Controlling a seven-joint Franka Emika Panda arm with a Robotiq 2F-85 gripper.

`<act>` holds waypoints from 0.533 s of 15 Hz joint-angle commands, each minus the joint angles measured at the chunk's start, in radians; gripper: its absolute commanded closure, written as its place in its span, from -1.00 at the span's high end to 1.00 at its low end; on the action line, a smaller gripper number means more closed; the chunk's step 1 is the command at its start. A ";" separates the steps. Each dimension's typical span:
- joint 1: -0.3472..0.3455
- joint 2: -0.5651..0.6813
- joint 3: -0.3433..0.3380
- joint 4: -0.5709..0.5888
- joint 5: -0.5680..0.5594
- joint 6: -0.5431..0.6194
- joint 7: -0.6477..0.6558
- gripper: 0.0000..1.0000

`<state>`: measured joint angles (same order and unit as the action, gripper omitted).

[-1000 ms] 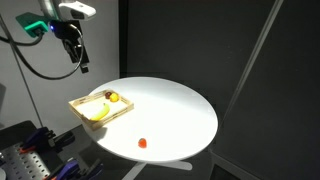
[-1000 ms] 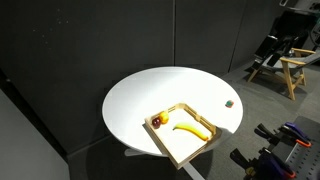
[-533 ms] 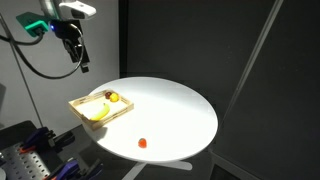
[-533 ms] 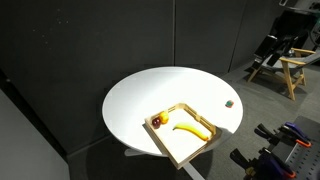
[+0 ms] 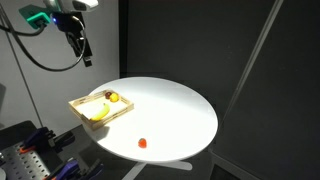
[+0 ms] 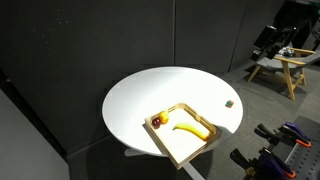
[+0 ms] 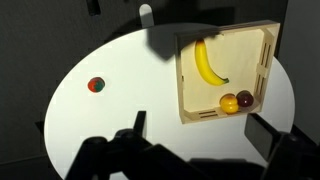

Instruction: Put the strawberry in the box.

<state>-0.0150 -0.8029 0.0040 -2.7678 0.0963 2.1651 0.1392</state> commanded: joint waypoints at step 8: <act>-0.065 0.175 0.015 0.205 -0.025 -0.175 0.053 1.00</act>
<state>-0.0659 -0.7054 0.0184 -2.6488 0.0927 2.0438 0.1802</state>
